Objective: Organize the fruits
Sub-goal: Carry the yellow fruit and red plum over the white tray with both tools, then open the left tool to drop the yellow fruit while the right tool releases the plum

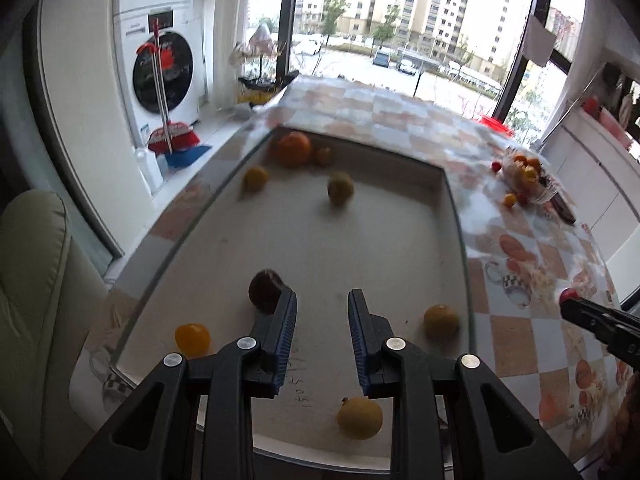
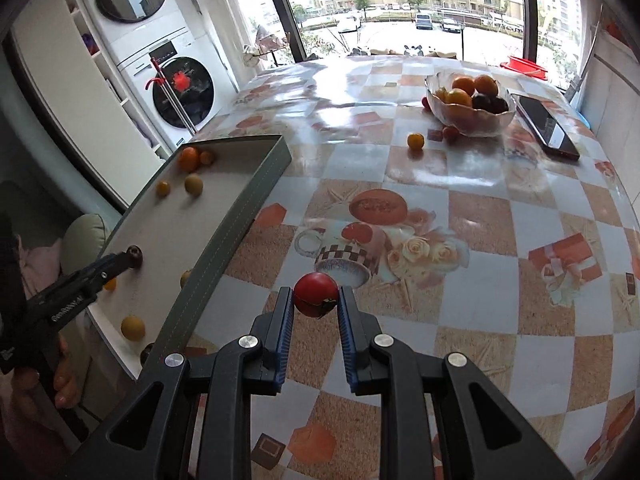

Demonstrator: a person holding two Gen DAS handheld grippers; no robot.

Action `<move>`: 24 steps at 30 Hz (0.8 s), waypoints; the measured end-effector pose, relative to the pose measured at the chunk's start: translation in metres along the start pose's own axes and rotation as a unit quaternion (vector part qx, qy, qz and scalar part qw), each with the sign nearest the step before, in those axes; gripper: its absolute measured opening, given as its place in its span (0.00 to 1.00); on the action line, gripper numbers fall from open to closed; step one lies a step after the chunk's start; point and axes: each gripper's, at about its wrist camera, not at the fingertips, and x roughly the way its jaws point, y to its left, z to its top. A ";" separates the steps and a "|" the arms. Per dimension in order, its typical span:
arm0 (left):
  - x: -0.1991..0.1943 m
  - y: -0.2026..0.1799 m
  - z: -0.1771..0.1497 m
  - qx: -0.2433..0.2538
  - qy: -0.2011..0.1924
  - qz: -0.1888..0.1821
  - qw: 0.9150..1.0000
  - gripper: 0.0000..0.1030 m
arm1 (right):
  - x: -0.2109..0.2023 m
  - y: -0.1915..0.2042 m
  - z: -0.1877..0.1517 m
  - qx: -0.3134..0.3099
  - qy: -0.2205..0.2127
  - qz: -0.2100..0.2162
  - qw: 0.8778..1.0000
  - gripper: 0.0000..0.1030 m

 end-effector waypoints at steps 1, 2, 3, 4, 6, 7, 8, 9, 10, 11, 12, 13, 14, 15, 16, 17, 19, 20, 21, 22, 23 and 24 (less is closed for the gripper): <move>0.003 -0.003 0.000 0.002 0.006 0.005 1.000 0.27 | 0.000 0.000 0.001 0.001 0.002 0.002 1.000 0.24; 0.003 -0.005 0.000 0.004 0.008 0.009 1.000 0.28 | 0.000 0.002 0.004 0.000 0.006 0.008 1.000 0.24; 0.004 -0.007 -0.001 0.005 0.010 0.014 1.000 0.28 | -0.001 0.002 0.005 -0.001 0.007 0.012 1.000 0.24; 0.005 -0.010 -0.001 0.007 0.013 0.019 1.000 0.28 | -0.001 0.005 0.008 -0.005 0.008 0.016 1.000 0.24; 0.006 -0.011 -0.002 0.008 0.017 0.025 1.000 0.37 | 0.001 0.017 0.013 -0.018 0.013 0.028 0.999 0.24; 0.007 -0.011 -0.003 0.005 0.018 0.030 0.999 0.75 | 0.004 0.026 0.017 -0.028 0.018 0.037 0.999 0.24; 0.003 -0.009 -0.003 -0.001 0.006 0.036 0.999 0.97 | 0.006 0.032 0.019 -0.035 0.022 0.044 0.998 0.24; -0.004 -0.007 -0.005 -0.006 -0.016 0.040 0.999 0.98 | 0.010 0.042 0.023 -0.044 0.027 0.052 0.997 0.24; -0.008 -0.006 -0.005 -0.007 -0.026 0.041 0.999 0.98 | 0.012 0.048 0.025 -0.051 0.030 0.057 0.997 0.24; -0.009 -0.004 -0.004 -0.006 -0.025 0.041 0.999 0.99 | 0.017 0.060 0.028 -0.063 0.037 0.065 0.995 0.24; -0.008 -0.004 -0.003 -0.005 -0.014 0.042 0.999 0.99 | 0.020 0.067 0.029 -0.070 0.040 0.069 0.994 0.24; -0.007 -0.003 -0.001 -0.005 -0.007 0.042 0.999 0.99 | 0.024 0.076 0.031 -0.079 0.045 0.071 0.993 0.24; -0.005 -0.002 -0.001 -0.005 -0.002 0.045 0.999 0.99 | 0.030 0.086 0.033 -0.090 0.050 0.073 0.992 0.24; -0.004 -0.001 -0.001 -0.004 0.001 0.049 0.999 0.99 | 0.033 0.094 0.034 -0.097 0.054 0.075 0.991 0.24; -0.003 0.000 -0.001 0.000 0.004 0.053 0.999 0.99 | 0.039 0.103 0.036 -0.106 0.061 0.077 0.990 0.24; -0.002 0.001 -0.001 0.001 0.009 0.056 0.998 0.99 | 0.044 0.108 0.037 -0.111 0.067 0.076 0.989 0.26; 0.000 0.003 -0.002 0.000 0.018 0.058 0.998 0.99 | 0.051 0.114 0.039 -0.113 0.079 0.075 0.988 0.46; 0.000 0.004 -0.003 0.000 0.020 0.056 0.998 0.99 | 0.055 0.116 0.040 -0.110 0.086 0.075 0.987 0.70; 0.001 0.004 -0.004 0.001 0.024 0.053 0.998 0.99 | 0.057 0.116 0.041 -0.107 0.090 0.077 0.987 0.80; 0.002 0.003 -0.004 0.002 0.027 0.050 0.998 0.99 | 0.057 0.117 0.042 -0.103 0.091 0.077 0.988 0.85; 0.002 0.003 -0.004 0.003 0.028 0.049 0.998 0.99 | 0.057 0.118 0.042 -0.104 0.090 0.077 0.988 0.85; 0.001 0.003 -0.005 0.005 0.026 0.051 0.998 0.99 | 0.056 0.119 0.043 -0.106 0.091 0.075 0.987 0.85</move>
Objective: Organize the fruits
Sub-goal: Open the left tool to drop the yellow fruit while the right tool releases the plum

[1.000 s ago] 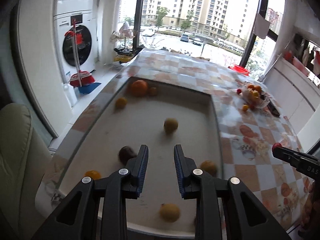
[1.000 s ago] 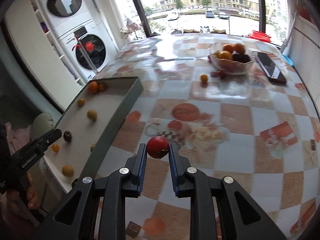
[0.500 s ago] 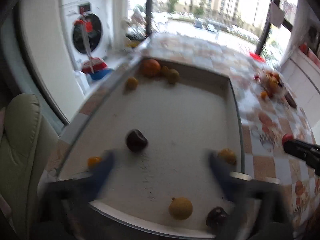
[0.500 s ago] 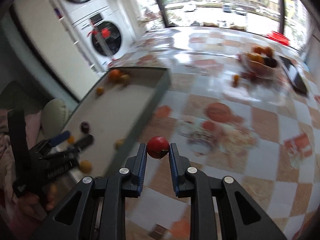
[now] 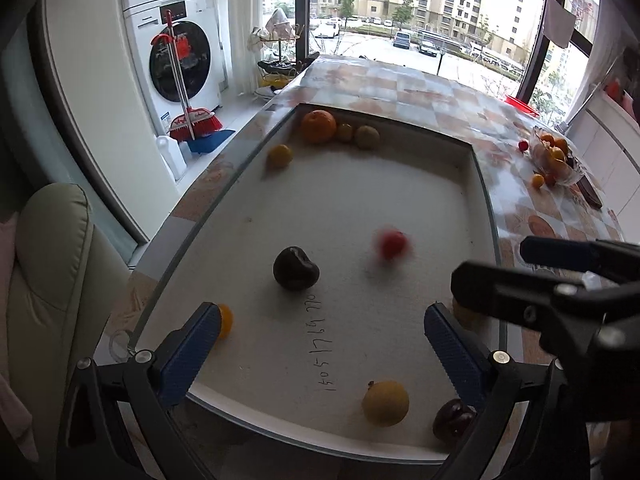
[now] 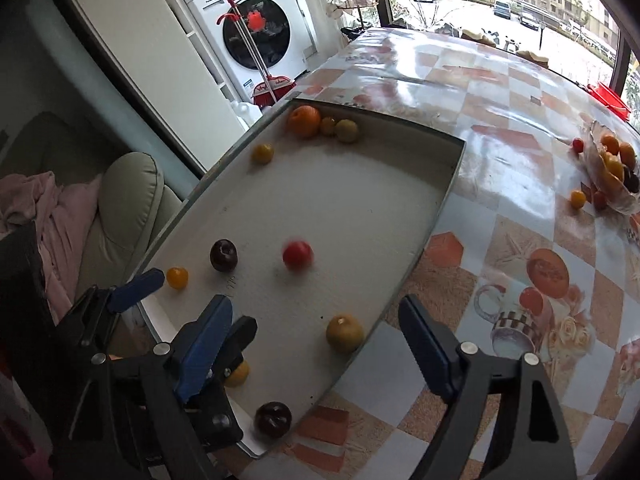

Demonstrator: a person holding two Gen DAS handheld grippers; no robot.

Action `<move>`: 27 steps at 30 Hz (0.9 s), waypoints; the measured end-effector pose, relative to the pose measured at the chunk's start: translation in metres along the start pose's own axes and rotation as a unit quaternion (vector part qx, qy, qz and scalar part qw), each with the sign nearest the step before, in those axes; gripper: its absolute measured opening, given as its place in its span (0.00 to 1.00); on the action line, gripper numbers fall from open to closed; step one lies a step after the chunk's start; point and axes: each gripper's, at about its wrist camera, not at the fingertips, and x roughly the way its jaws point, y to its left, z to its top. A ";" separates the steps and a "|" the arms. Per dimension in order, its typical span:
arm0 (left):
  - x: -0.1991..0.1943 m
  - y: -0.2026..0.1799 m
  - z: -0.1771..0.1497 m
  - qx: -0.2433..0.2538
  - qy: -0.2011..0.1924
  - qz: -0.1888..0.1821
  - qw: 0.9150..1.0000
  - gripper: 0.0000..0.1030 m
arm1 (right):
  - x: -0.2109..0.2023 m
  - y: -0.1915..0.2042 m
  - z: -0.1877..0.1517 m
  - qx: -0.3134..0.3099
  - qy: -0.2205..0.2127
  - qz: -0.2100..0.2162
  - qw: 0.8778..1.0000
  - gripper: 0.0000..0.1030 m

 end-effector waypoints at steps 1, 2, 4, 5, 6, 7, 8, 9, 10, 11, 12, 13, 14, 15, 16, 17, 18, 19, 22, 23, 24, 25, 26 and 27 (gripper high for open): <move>0.000 0.000 0.000 0.001 0.000 0.002 1.000 0.99 | 0.000 0.002 0.001 -0.002 0.001 -0.003 1.000 0.86; 0.000 0.000 0.000 0.002 0.000 0.002 1.000 0.99 | 0.000 0.002 0.001 -0.004 0.003 -0.009 1.000 0.88; 0.001 0.000 0.000 -0.001 0.001 0.005 1.000 0.99 | 0.000 0.003 0.001 -0.005 0.006 -0.021 1.000 0.97; 0.001 0.000 0.000 -0.002 0.001 0.007 1.000 0.99 | 0.000 0.002 0.001 -0.004 0.008 -0.026 1.000 1.00; 0.001 -0.001 0.000 -0.002 0.001 0.008 1.000 0.99 | -0.001 0.000 0.001 -0.004 0.009 -0.029 1.000 1.00; 0.001 -0.001 -0.001 -0.002 0.003 0.009 1.000 0.99 | 0.001 0.000 0.002 -0.003 0.013 -0.033 0.999 1.00; 0.001 -0.001 -0.001 0.000 0.006 0.010 1.000 0.99 | 0.001 0.000 0.002 -0.003 0.017 -0.036 0.999 1.00; 0.002 -0.002 -0.001 0.003 0.010 0.014 1.000 0.99 | 0.002 -0.001 0.001 -0.003 0.019 -0.041 0.999 1.00; 0.003 -0.003 -0.001 0.006 0.014 0.019 1.000 0.99 | 0.002 -0.001 0.000 -0.004 0.023 -0.049 0.999 1.00; 0.004 -0.003 -0.002 0.008 0.017 0.021 1.000 0.99 | 0.003 -0.002 0.000 -0.004 0.026 -0.054 0.998 1.00; 0.004 -0.004 -0.003 0.009 0.021 0.022 1.000 0.99 | 0.003 -0.002 -0.001 -0.003 0.028 -0.056 0.998 1.00; 0.005 -0.004 -0.004 0.010 0.024 0.023 0.999 0.99 | 0.003 -0.003 -0.002 -0.002 0.031 -0.056 0.998 1.00; 0.005 -0.004 -0.004 0.010 0.027 0.026 0.999 0.99 | 0.003 -0.003 -0.003 -0.001 0.033 -0.055 0.998 1.00; 0.006 -0.004 -0.005 0.011 0.029 0.028 0.999 0.99 | 0.004 -0.003 -0.004 -0.001 0.036 -0.055 0.998 1.00; 0.007 -0.004 -0.005 0.011 0.031 0.031 0.999 0.99 | 0.004 -0.002 -0.005 -0.001 0.039 -0.056 0.998 1.00; 0.007 -0.004 -0.005 0.011 0.033 0.033 0.999 0.99 | 0.004 -0.002 -0.006 -0.003 0.041 -0.059 0.997 1.00; 0.007 -0.004 -0.005 0.011 0.034 0.033 0.999 0.99 | 0.004 -0.001 -0.007 -0.004 0.042 -0.061 0.997 1.00; 0.006 -0.004 -0.005 0.011 0.035 0.032 0.999 0.99 | 0.004 -0.001 -0.008 -0.006 0.043 -0.063 0.997 1.00; 0.005 -0.005 -0.006 0.014 0.034 0.033 0.999 0.99 | 0.004 0.000 -0.009 -0.009 0.045 -0.065 0.997 1.00; 0.005 -0.006 -0.006 0.016 0.034 0.033 0.999 0.99 | 0.003 0.000 -0.009 -0.009 0.046 -0.066 0.997 1.00; 0.004 -0.007 -0.006 0.018 0.033 0.033 0.999 0.99 | 0.003 0.000 -0.009 -0.008 0.046 -0.066 0.997 1.00; 0.003 -0.008 -0.007 0.020 0.033 0.034 0.999 0.99 | 0.002 -0.001 -0.009 -0.008 0.046 -0.067 0.997 1.00; 0.003 -0.009 -0.007 0.023 0.033 0.035 0.999 0.99 | 0.002 -0.001 -0.009 -0.008 0.047 -0.068 0.997 1.00; 0.004 -0.010 -0.007 0.024 0.034 0.037 0.998 0.99 | 0.002 -0.001 -0.010 -0.008 0.048 -0.069 0.996 1.00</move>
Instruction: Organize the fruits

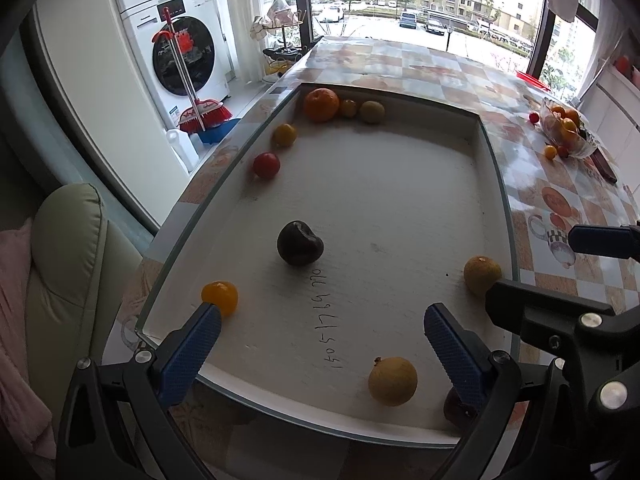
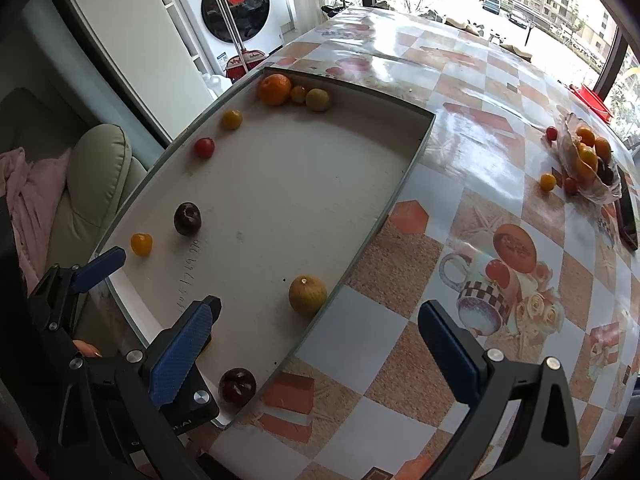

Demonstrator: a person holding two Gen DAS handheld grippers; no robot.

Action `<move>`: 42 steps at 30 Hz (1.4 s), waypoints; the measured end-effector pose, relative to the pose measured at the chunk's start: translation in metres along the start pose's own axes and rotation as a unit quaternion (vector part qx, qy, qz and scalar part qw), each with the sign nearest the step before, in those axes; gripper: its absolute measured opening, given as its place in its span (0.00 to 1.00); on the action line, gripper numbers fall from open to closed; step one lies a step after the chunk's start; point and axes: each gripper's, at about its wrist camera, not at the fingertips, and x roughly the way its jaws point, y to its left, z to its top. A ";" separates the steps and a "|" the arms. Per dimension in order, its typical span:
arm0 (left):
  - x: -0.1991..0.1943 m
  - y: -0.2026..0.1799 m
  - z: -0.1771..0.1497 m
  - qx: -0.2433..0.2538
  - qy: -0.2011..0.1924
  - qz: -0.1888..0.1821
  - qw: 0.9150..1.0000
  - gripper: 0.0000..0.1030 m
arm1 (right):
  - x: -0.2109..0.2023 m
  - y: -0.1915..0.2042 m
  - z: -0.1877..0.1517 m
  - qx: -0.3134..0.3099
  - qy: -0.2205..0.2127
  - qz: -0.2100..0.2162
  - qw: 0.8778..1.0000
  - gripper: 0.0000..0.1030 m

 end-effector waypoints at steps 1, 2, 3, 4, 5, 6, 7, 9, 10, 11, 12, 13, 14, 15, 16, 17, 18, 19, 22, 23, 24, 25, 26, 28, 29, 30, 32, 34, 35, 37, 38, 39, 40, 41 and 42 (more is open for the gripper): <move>0.000 -0.001 0.000 0.001 0.001 0.001 1.000 0.99 | 0.000 0.000 0.000 0.000 0.001 -0.001 1.000 1.00; 0.000 -0.001 0.000 0.001 0.002 0.001 1.000 0.99 | 0.000 0.000 0.000 0.000 0.002 -0.003 1.000 1.00; 0.000 -0.001 0.000 0.001 0.002 0.000 1.000 0.99 | 0.000 0.000 -0.001 0.001 0.002 -0.003 1.000 1.00; 0.000 -0.001 0.000 0.001 0.002 0.000 1.000 0.99 | 0.000 0.000 -0.001 0.001 0.003 -0.004 1.000 1.00; 0.000 -0.001 -0.001 0.002 0.002 0.001 1.000 0.99 | 0.000 0.000 -0.001 0.001 0.003 -0.005 1.000 1.00; 0.000 -0.001 -0.001 0.002 0.002 0.002 1.000 0.99 | 0.001 -0.001 -0.001 0.001 0.004 -0.006 1.000 1.00; 0.000 -0.002 0.000 0.003 0.002 0.002 1.000 0.99 | 0.001 0.000 -0.001 0.001 0.004 -0.007 1.000 1.00; 0.000 -0.002 -0.001 0.004 0.002 0.003 1.000 0.99 | 0.001 0.000 0.000 0.000 0.005 -0.007 1.000 1.00; 0.001 -0.002 -0.001 0.004 0.002 0.004 1.000 0.99 | 0.001 0.000 0.000 0.001 0.005 -0.008 1.000 1.00; 0.000 -0.002 -0.001 0.005 0.002 0.004 1.000 0.99 | 0.001 0.000 0.000 0.001 0.005 -0.008 1.000 1.00; 0.000 -0.002 -0.001 0.005 0.002 0.004 1.000 0.99 | 0.002 0.000 0.000 0.000 0.005 -0.008 1.000 1.00; 0.001 -0.002 -0.001 0.005 0.002 0.004 1.000 0.99 | 0.002 0.000 0.000 0.000 0.005 -0.008 1.000 1.00; 0.001 -0.002 -0.001 0.005 0.003 0.004 1.000 0.99 | 0.002 0.000 0.000 0.000 0.006 -0.009 1.000 1.00; 0.000 -0.002 -0.001 0.004 0.003 0.004 1.000 0.99 | 0.002 0.000 0.000 0.000 0.006 -0.009 1.000 1.00; 0.000 -0.002 -0.001 0.005 0.002 0.004 1.000 0.99 | 0.002 0.000 -0.001 0.000 0.007 -0.010 1.000 1.00; 0.001 -0.002 -0.001 0.005 0.002 0.004 1.000 0.99 | 0.002 0.000 -0.001 -0.001 0.007 -0.011 1.000 1.00; 0.000 -0.002 -0.001 0.006 0.002 0.004 1.000 0.99 | 0.003 0.000 -0.001 -0.001 0.008 -0.011 1.000 1.00; 0.001 -0.002 -0.001 0.005 0.002 0.004 1.000 0.99 | 0.003 0.000 -0.001 -0.001 0.009 -0.011 1.000 1.00; 0.001 -0.002 -0.001 0.005 0.003 0.004 1.000 0.99 | 0.003 0.000 -0.002 -0.002 0.010 -0.012 1.000 1.00; 0.001 -0.002 -0.001 0.005 0.002 0.004 1.000 0.99 | 0.004 0.000 -0.002 -0.002 0.012 -0.012 1.000 1.00; 0.001 -0.002 -0.001 0.006 0.002 0.005 1.000 0.99 | 0.004 0.000 -0.002 -0.002 0.012 -0.013 1.000 1.00; 0.001 -0.002 -0.001 0.006 0.002 0.005 1.000 0.99 | 0.004 0.000 -0.002 -0.003 0.012 -0.014 1.000 1.00; 0.001 -0.002 -0.001 0.005 0.002 0.005 1.000 0.99 | 0.004 0.000 -0.002 -0.003 0.013 -0.014 1.000 1.00; 0.002 -0.002 -0.001 0.005 0.003 0.006 1.000 0.99 | 0.005 0.001 -0.002 -0.004 0.014 -0.016 1.000 1.00; 0.001 -0.002 -0.001 0.005 0.003 0.006 1.000 0.99 | 0.005 0.002 -0.002 -0.006 0.013 -0.018 1.000 1.00; 0.002 -0.001 -0.001 0.006 0.003 0.006 1.000 0.99 | 0.005 0.003 -0.002 -0.008 0.013 -0.022 1.000 1.00; 0.001 -0.002 -0.001 0.006 0.003 0.007 1.000 0.99 | 0.004 0.005 -0.003 -0.014 0.010 -0.032 0.999 1.00; 0.002 -0.002 -0.002 0.007 0.002 0.007 1.000 0.99 | 0.002 0.006 -0.003 -0.018 0.004 -0.042 0.999 1.00; 0.002 -0.002 -0.003 0.008 0.002 0.007 1.000 0.99 | 0.001 0.006 -0.003 -0.019 0.002 -0.046 0.999 1.00; 0.002 -0.002 -0.004 0.009 0.001 0.007 1.000 0.99 | -0.001 0.007 -0.002 -0.022 -0.002 -0.057 0.998 1.00; 0.002 -0.002 -0.004 0.010 0.001 0.007 1.000 0.99 | -0.002 0.007 -0.002 -0.025 -0.005 -0.065 0.998 1.00; 0.001 -0.003 -0.005 0.011 0.001 0.007 1.000 0.99 | -0.003 0.007 -0.002 -0.027 -0.007 -0.070 0.997 1.00; 0.002 -0.004 -0.005 0.011 0.001 0.007 1.000 0.99 | -0.004 0.008 -0.002 -0.030 -0.009 -0.074 0.997 1.00; 0.001 -0.004 -0.005 0.011 0.001 0.006 1.000 0.99 | -0.005 0.008 -0.002 -0.033 -0.010 -0.079 0.996 1.00; 0.001 -0.005 -0.006 0.012 0.001 0.006 1.000 0.99 | -0.006 0.008 -0.002 -0.034 -0.011 -0.080 0.996 1.00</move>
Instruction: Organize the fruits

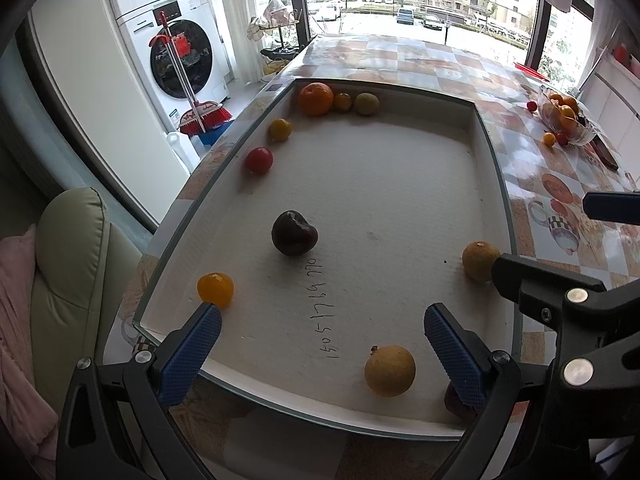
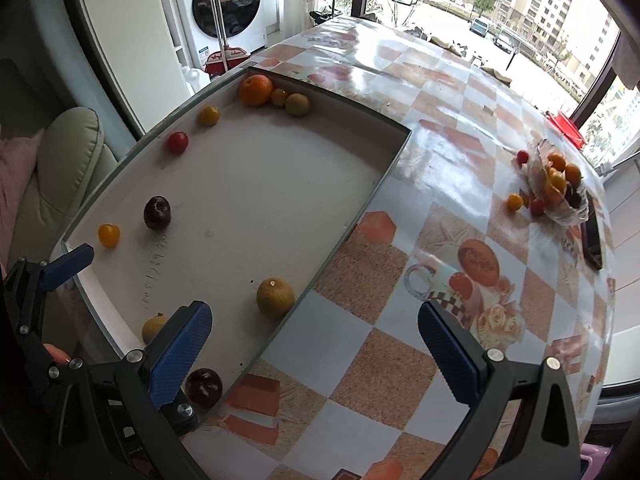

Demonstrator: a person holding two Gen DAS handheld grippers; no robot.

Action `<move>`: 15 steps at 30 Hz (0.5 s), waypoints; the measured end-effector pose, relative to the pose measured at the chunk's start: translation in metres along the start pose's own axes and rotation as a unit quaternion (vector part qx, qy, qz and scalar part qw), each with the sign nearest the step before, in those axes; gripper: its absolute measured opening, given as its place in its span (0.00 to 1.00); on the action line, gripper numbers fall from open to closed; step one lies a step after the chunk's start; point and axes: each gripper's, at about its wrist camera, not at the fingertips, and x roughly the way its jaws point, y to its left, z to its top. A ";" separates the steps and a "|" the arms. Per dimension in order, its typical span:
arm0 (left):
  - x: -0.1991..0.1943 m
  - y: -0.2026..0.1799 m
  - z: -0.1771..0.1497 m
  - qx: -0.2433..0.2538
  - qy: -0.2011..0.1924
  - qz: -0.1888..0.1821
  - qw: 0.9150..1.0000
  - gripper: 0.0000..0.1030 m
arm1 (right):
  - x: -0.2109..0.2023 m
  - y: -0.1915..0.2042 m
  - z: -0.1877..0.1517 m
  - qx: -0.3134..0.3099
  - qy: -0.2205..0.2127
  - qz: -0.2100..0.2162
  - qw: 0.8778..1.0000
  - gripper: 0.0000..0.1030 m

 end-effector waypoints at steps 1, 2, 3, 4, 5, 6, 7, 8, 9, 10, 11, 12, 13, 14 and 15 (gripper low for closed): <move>0.000 0.000 0.000 0.000 0.000 0.000 1.000 0.99 | -0.001 0.000 0.000 -0.002 -0.001 -0.003 1.000 1.00; 0.000 -0.001 0.000 0.001 0.000 0.000 1.000 0.99 | -0.001 0.001 0.000 -0.004 -0.002 -0.006 1.000 1.00; 0.000 -0.001 0.000 0.001 0.000 0.000 1.000 0.99 | -0.002 0.001 -0.001 -0.007 -0.003 -0.009 1.000 1.00; -0.001 -0.001 -0.001 0.002 0.000 0.001 1.000 0.99 | -0.002 0.002 -0.001 -0.009 -0.005 -0.013 1.000 1.00; -0.001 -0.001 -0.001 0.002 -0.001 0.002 1.000 0.99 | -0.004 0.003 -0.001 -0.013 -0.008 -0.018 1.000 1.00; -0.001 -0.001 -0.001 0.002 -0.001 0.003 1.000 0.99 | -0.005 0.005 -0.002 -0.018 -0.010 -0.023 1.000 1.00; -0.001 -0.001 -0.001 0.002 -0.001 0.003 1.000 0.99 | -0.006 0.006 -0.002 -0.023 -0.013 -0.028 0.999 1.00; -0.002 0.000 -0.001 0.002 -0.002 0.003 1.000 0.99 | -0.008 0.009 -0.002 -0.029 -0.017 -0.032 0.999 1.00; -0.003 0.000 -0.002 0.002 -0.003 0.003 1.000 0.99 | -0.009 0.011 -0.002 -0.035 -0.021 -0.036 0.999 1.00; -0.003 0.000 -0.003 0.001 -0.004 0.004 1.000 0.99 | -0.010 0.012 -0.001 -0.038 -0.023 -0.038 0.998 1.00; -0.003 0.000 -0.003 0.001 -0.006 0.004 1.000 0.99 | -0.011 0.014 -0.001 -0.042 -0.026 -0.040 0.998 1.00; -0.004 0.001 -0.003 0.000 -0.008 0.004 1.000 0.99 | -0.013 0.017 -0.001 -0.046 -0.030 -0.043 0.998 1.00; -0.006 0.002 -0.004 0.000 -0.011 0.004 1.000 0.99 | -0.014 0.018 0.000 -0.049 -0.033 -0.045 0.997 1.00; -0.007 0.003 -0.005 -0.002 -0.014 0.004 1.000 0.99 | -0.016 0.021 0.000 -0.055 -0.038 -0.048 0.997 1.00; -0.008 0.003 -0.005 -0.003 -0.016 0.004 1.000 0.99 | -0.017 0.023 0.000 -0.060 -0.042 -0.051 0.996 1.00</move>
